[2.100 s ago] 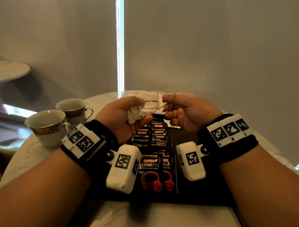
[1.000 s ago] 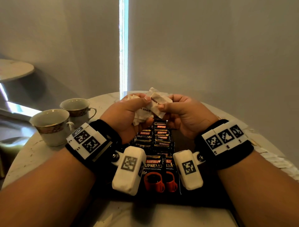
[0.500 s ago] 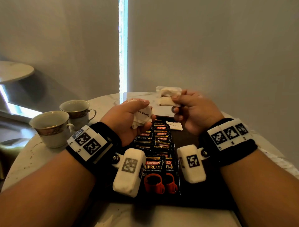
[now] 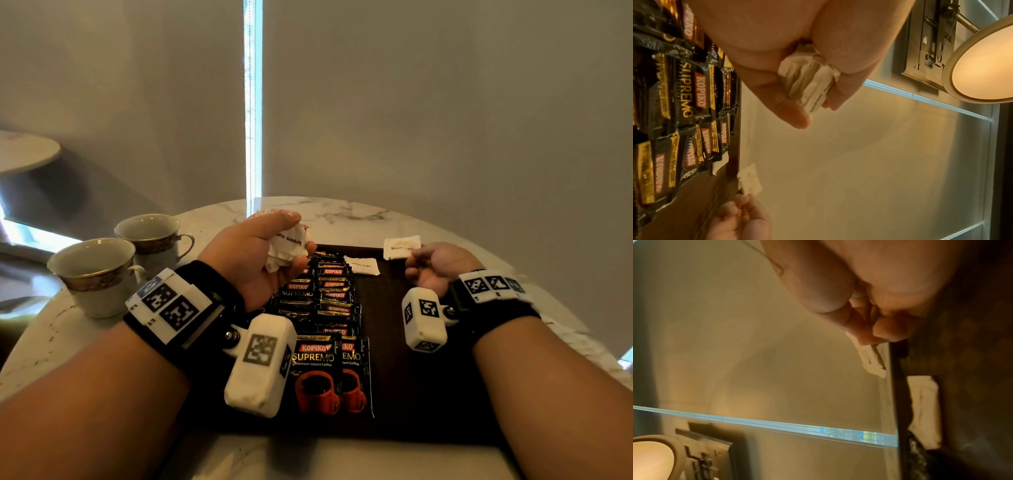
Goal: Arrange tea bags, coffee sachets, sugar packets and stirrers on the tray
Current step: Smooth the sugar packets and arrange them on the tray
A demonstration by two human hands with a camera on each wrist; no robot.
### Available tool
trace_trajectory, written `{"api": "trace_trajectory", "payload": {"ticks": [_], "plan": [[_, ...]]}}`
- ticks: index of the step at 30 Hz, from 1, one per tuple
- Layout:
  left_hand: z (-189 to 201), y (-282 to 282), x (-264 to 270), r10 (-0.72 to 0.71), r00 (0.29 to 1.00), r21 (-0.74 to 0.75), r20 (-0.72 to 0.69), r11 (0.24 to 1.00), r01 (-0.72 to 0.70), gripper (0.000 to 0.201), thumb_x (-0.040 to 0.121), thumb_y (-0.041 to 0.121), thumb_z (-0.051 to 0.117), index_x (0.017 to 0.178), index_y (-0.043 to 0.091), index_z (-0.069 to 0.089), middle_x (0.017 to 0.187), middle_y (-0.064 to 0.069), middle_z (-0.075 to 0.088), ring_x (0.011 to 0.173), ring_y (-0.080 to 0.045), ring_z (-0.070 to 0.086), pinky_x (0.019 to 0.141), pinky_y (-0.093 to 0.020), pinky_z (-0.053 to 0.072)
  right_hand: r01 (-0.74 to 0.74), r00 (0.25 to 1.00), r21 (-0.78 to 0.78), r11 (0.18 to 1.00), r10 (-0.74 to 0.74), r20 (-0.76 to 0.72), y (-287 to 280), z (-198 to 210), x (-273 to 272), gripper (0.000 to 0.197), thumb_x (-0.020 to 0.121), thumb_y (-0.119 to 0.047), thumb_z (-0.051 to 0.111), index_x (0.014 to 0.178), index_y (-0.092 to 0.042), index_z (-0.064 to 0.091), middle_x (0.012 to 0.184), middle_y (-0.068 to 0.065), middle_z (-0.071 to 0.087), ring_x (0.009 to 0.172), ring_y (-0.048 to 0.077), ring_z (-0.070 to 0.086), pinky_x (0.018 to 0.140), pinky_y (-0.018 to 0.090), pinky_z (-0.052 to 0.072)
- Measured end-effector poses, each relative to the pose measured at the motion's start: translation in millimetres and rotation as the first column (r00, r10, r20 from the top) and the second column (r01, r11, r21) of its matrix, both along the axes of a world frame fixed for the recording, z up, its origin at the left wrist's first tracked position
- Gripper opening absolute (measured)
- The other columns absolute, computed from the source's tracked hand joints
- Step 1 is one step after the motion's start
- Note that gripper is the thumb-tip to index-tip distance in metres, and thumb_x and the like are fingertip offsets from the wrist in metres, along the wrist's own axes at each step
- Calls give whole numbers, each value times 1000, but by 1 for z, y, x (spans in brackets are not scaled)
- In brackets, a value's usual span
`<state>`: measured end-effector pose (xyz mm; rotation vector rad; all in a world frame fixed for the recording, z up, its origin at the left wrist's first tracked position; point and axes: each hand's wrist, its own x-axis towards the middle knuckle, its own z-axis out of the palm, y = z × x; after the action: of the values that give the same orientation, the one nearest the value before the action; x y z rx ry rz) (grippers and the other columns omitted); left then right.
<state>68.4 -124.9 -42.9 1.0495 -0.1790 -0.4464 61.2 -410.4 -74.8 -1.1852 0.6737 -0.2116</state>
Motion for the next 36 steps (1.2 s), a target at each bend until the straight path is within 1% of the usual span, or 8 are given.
{"api": "trace_trajectory", "payload": {"ticks": [4, 9, 14, 16, 22, 27, 31, 36], "plan": [[-1, -1, 1, 2, 1000, -4, -3, 1000, -2, 9, 95, 18, 64, 96, 9, 61, 80, -13, 68, 68, -21, 66, 46, -24, 54, -48, 995, -57, 997, 42, -95, -1, -7, -2, 15, 101, 0, 38, 92, 1, 51, 76, 10, 48, 59, 13, 40, 53, 22, 33], [-2, -1, 1, 2, 1000, -1, 8, 1000, -2, 9, 95, 18, 64, 95, 9, 62, 84, -13, 67, 69, -21, 67, 47, -24, 54, -56, 993, -92, 994, 46, -112, 1, -7, -4, 28, 101, 2, 36, 124, 6, 51, 79, 11, 54, 61, 12, 43, 54, 22, 36], [-2, 0, 2, -9, 1000, -8, 9, 1000, 9, 11, 94, 19, 63, 97, 9, 61, 91, -16, 64, 67, -20, 67, 47, -23, 53, -56, 991, -115, 992, 41, -127, 1, -7, -4, 36, 101, 3, 36, 135, 8, 47, 80, 11, 54, 60, 11, 45, 49, 19, 37], [-2, 0, 2, -11, 1000, -8, 10, 1000, 11, 11, 94, 19, 64, 98, 9, 61, 94, -16, 63, 67, -20, 67, 47, -23, 54, -60, 990, -134, 989, 42, -138, 1, -8, -4, 35, 102, 1, 37, 134, 8, 48, 79, 11, 54, 59, 11, 46, 46, 18, 39], [-3, -1, 2, -8, 1000, 2, 7, 1000, 8, 11, 94, 19, 64, 99, 10, 62, 97, -17, 63, 69, -20, 67, 49, -23, 54, -61, 990, -162, 985, 39, -138, -1, -9, -2, 29, 101, 1, 40, 128, 8, 50, 82, 13, 57, 62, 11, 50, 52, 20, 41], [-2, -1, 1, -9, 1000, 4, 4, 1000, 9, 10, 95, 19, 63, 99, 10, 61, 94, -17, 63, 67, -20, 67, 48, -23, 54, -32, 991, -196, 980, 5, -136, -3, -12, 2, 30, 100, 1, 43, 129, 7, 51, 85, 15, 59, 63, 13, 54, 38, 19, 46], [-3, -2, 1, -6, 1000, 6, 1, 1000, 6, 10, 95, 19, 64, 98, 10, 61, 93, -15, 63, 69, -20, 67, 48, -23, 54, -21, 992, -205, 979, -4, -124, -4, -13, 3, 29, 100, -1, 45, 128, 4, 51, 93, 17, 61, 66, 15, 56, 38, 19, 47], [-3, -1, 1, -3, 1000, 11, -5, 1000, 3, 11, 95, 19, 64, 99, 9, 62, 95, -17, 64, 68, -20, 68, 48, -23, 54, -21, 994, -211, 977, -2, -110, -4, -12, 1, 17, 98, -4, 48, 115, -1, 54, 94, 18, 65, 60, 14, 54, 38, 20, 44]]}}
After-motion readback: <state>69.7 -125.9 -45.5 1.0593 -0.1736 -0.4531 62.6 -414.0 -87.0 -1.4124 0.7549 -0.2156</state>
